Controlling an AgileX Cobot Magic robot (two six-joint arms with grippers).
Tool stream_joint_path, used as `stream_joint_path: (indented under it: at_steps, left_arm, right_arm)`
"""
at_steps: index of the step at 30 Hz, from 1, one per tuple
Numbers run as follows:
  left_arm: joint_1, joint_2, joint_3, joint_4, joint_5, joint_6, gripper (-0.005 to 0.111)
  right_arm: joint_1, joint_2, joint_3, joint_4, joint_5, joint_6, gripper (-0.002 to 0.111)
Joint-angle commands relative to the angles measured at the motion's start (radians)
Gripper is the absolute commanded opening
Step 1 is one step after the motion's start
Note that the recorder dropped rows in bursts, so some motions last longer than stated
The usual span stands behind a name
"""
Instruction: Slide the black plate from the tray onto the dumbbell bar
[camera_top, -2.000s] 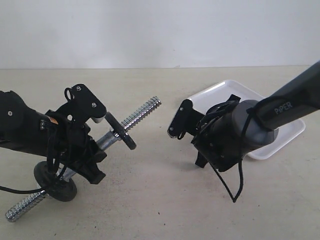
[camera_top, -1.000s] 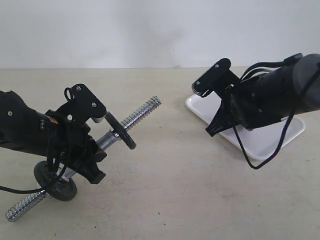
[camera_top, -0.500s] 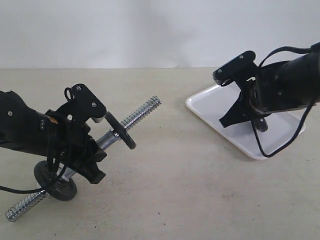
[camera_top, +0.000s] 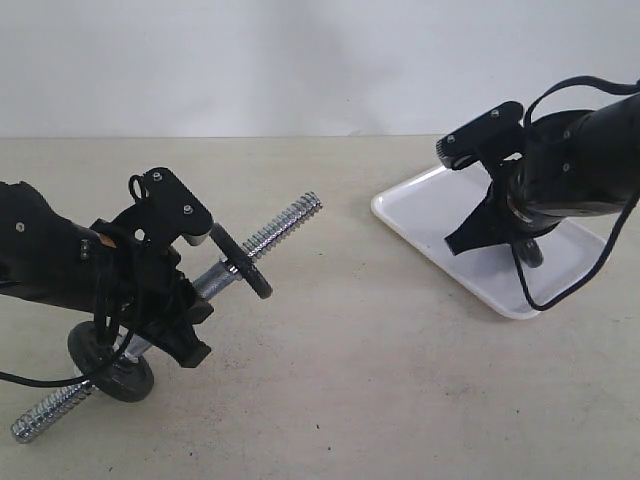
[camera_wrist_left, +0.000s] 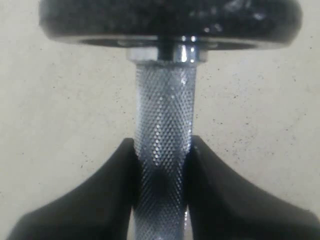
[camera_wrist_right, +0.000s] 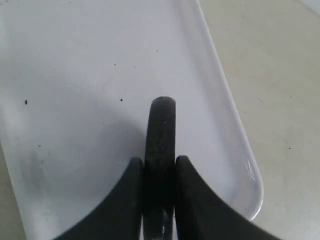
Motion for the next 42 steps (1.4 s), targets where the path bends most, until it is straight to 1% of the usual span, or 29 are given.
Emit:
stream_joint_path:
  at_steps: [1, 7, 11, 17, 23, 24, 26, 29, 31, 33, 36, 42]
  left_arm:
    - [-0.003, -0.041, -0.030, -0.030, -0.487, 0.001, 0.004]
    - [-0.003, -0.041, -0.030, -0.030, -0.487, 0.001, 0.004]
    - [-0.003, -0.041, -0.030, -0.030, -0.487, 0.001, 0.004]
    - [-0.003, -0.041, -0.030, -0.030, -0.483, 0.001, 0.004]
    - [-0.003, -0.041, -0.030, -0.037, -0.477, 0.001, 0.004]
    - [-0.003, -0.041, -0.030, -0.037, -0.477, 0.001, 0.004]
    - [-0.003, -0.041, -0.030, -0.037, -0.477, 0.001, 0.004]
    - [-0.003, -0.041, -0.030, -0.037, -0.477, 0.001, 0.004]
    - [-0.003, -0.041, -0.030, -0.037, -0.477, 0.001, 0.004]
    - [-0.003, -0.041, -0.030, -0.037, -0.477, 0.001, 0.004]
    - [-0.003, -0.041, -0.030, -0.037, -0.477, 0.001, 0.004]
    - [-0.003, -0.041, -0.030, -0.037, -0.477, 0.001, 0.004]
  right_arm:
    - [-0.009, -0.022, 0.004, 0.054, 0.004, -0.009, 0.000]
    - [-0.009, -0.079, -0.034, 0.069, 0.010, -0.009, 0.000]
    - [-0.009, -0.086, -0.061, 0.129, 0.012, -0.062, 0.000]
    - [-0.030, -0.086, -0.063, 0.181, 0.015, -0.064, 0.000]
    - [-0.070, -0.071, -0.063, 0.337, 0.001, -0.173, 0.000]
    - [-0.076, -0.057, -0.063, 0.400, -0.006, -0.228, 0.000]
    - [-0.076, -0.043, -0.063, 0.449, -0.013, -0.283, 0.000]
    - [-0.076, -0.043, -0.065, 0.465, -0.030, -0.300, 0.000]
    - [-0.076, -0.046, -0.096, 0.470, -0.007, -0.315, 0.000]
    - [-0.076, -0.046, -0.140, 0.526, 0.021, -0.359, 0.000]
    - [-0.076, -0.044, -0.149, 0.613, 0.002, -0.410, 0.000]
    - [-0.076, 0.002, -0.149, 0.691, 0.025, -0.515, 0.000]
